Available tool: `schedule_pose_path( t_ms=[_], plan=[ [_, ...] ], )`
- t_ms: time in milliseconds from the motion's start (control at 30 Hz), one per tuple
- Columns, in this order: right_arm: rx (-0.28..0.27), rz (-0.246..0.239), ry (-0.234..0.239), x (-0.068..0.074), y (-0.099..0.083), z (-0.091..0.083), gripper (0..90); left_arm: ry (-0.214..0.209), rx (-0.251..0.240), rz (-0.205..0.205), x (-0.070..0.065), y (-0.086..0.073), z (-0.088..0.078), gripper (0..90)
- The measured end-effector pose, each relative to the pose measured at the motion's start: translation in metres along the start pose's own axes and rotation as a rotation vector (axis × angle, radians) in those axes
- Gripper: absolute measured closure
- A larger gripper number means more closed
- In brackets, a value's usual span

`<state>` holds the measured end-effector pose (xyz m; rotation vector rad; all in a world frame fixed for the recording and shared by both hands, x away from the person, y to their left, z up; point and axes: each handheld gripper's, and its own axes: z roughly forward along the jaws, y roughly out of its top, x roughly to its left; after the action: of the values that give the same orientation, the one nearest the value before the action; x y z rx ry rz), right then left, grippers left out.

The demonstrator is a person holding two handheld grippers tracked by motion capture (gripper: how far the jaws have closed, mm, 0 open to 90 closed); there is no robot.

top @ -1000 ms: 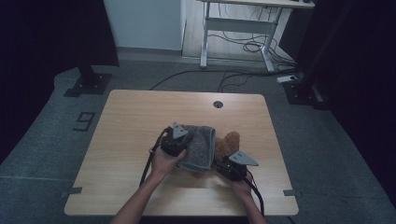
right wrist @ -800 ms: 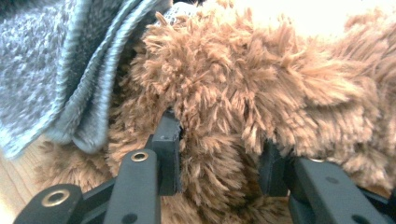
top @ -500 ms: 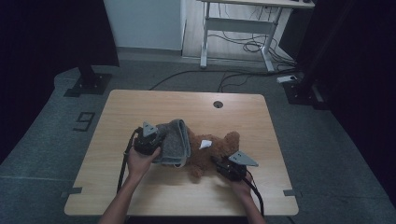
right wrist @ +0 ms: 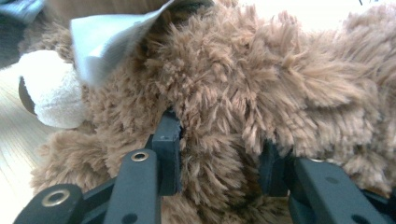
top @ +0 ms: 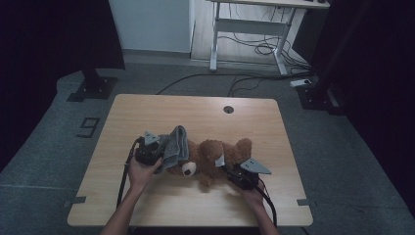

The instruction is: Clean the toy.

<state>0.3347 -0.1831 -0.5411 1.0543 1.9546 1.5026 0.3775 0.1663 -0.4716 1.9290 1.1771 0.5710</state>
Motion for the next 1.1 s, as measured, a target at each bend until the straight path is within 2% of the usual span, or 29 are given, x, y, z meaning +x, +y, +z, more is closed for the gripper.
schedule_pose_path(
  t_ms=[67, 167, 200, 233, 300, 333, 367, 400, 433, 467, 500, 533, 567, 600, 633, 667, 700, 767, 800, 833, 867, 967, 1033, 1100],
  plan=[
    [-0.002, 0.009, 0.002, -0.001, 0.000, 0.000, 58.7, -0.029, -0.053, 0.016, -0.010, 0.015, -0.010, 82.9],
    [-0.002, 0.004, 0.000, 0.000, 0.000, 0.000, 58.8, -0.085, -0.106, 0.036, -0.028, 0.037, -0.020, 82.9],
    [-0.002, 0.005, -0.001, 0.000, 0.000, 0.000, 58.8, -0.122, -0.132, 0.065, -0.045, 0.052, -0.023, 82.9],
    [-0.002, 0.005, -0.001, 0.000, 0.000, 0.000, 58.8, -0.122, -0.132, 0.065, -0.045, 0.052, -0.023, 82.9],
    [-0.003, 0.006, -0.001, 0.000, 0.000, 0.000, 58.7, -0.160, -0.147, 0.090, -0.064, 0.066, -0.021, 82.9],
    [-0.001, 0.006, 0.000, 0.000, 0.000, 0.000, 58.7, -0.189, -0.156, 0.126, -0.085, 0.079, -0.017, 82.9],
    [-0.001, 0.006, 0.000, 0.000, 0.000, 0.000, 58.7, -0.189, -0.156, 0.126, -0.085, 0.079, -0.017, 82.9],
    [-0.003, 0.006, 0.001, 0.000, 0.000, 0.000, 58.7, -0.217, -0.155, 0.164, -0.107, 0.090, -0.009, 82.9],
    [-0.003, 0.006, 0.001, 0.000, 0.000, 0.000, 58.7, -0.217, -0.155, 0.164, -0.107, 0.090, -0.009, 82.8],
    [-0.004, 0.006, 0.002, -0.001, 0.000, 0.000, 58.7, -0.243, -0.154, 0.200, -0.128, 0.098, 0.000, 82.9],
    [-0.002, 0.006, 0.003, -0.001, 0.000, 0.000, 58.7, -0.243, -0.154, 0.200, -0.128, 0.098, 0.000, 82.8],
    [-0.003, 0.006, 0.003, -0.001, 0.000, 0.000, 58.7, -0.276, -0.149, 0.223, -0.148, 0.104, 0.011, 82.8],
    [-0.003, 0.006, 0.003, -0.001, 0.000, 0.000, 58.7, -0.276, -0.149, 0.223, -0.148, 0.104, 0.011, 82.8],
    [-0.003, 0.005, 0.003, -0.001, -0.001, 0.000, 58.7, -0.324, -0.135, 0.227, -0.165, 0.108, 0.025, 82.8],
    [-0.003, 0.005, 0.003, -0.001, -0.001, 0.000, 58.7, -0.324, -0.135, 0.227, -0.165, 0.108, 0.025, 82.8],
    [-0.005, 0.005, 0.002, 0.000, -0.001, 0.000, 58.7, -0.343, -0.095, 0.248, -0.179, 0.109, 0.039, 82.7],
    [-0.006, 0.004, 0.000, 0.000, -0.001, 0.000, 58.7, -0.343, -0.095, 0.248, -0.179, 0.109, 0.039, 82.7],
    [-0.007, 0.005, 0.001, 0.000, -0.001, -0.001, 58.7, -0.318, -0.026, 0.305, -0.190, 0.104, 0.055, 82.7],
    [-0.008, 0.002, 0.000, 0.001, -0.001, -0.001, 58.7, -0.304, 0.027, 0.319, -0.193, 0.096, 0.070, 82.6],
    [-0.008, 0.002, 0.000, 0.001, -0.001, -0.001, 58.7, -0.304, 0.027, 0.319, -0.193, 0.096, 0.070, 82.7],
    [-0.005, 0.006, 0.001, 0.001, -0.001, -0.001, 58.7, -0.303, 0.040, 0.295, -0.190, 0.088, 0.079, 82.7],
    [0.005, 0.012, 0.002, 0.000, -0.002, 0.000, 58.7, -0.313, 0.034, 0.244, -0.181, 0.083, 0.080, 82.8],
    [0.005, 0.006, 0.000, 0.001, -0.002, 0.000, 58.7, -0.309, 0.035, 0.237, -0.177, 0.083, 0.077, 82.8],
    [0.006, 0.008, -0.002, 0.001, -0.002, 0.000, 58.7, -0.295, 0.032, 0.249, -0.174, 0.082, 0.072, 82.8]
  ],
)
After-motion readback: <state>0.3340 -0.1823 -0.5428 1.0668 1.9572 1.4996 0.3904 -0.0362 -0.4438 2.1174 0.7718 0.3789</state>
